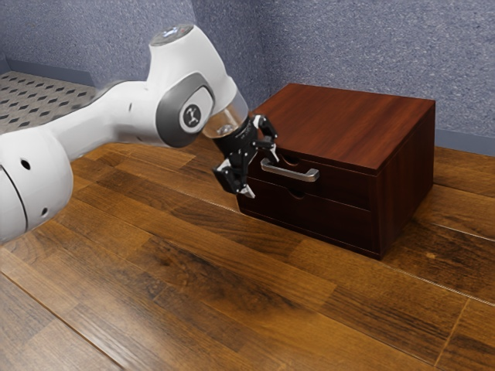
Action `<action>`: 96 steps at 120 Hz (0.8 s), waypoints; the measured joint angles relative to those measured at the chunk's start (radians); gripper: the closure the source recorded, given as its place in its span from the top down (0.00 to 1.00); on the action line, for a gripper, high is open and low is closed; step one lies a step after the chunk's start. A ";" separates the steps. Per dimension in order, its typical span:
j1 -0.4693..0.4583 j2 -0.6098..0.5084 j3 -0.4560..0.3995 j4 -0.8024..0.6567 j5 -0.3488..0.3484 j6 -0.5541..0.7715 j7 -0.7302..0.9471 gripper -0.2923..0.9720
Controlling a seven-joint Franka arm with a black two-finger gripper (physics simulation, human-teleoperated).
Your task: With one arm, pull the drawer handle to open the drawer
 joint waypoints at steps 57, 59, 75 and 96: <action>-0.003 -0.011 0.000 -0.018 0.000 0.020 -0.008 0.33; -0.003 -0.012 0.000 -0.021 0.000 0.020 -0.009 0.32; -0.007 -0.043 0.001 -0.068 0.000 0.026 -0.010 0.29; -0.010 -0.109 0.000 -0.139 0.002 0.037 -0.011 0.27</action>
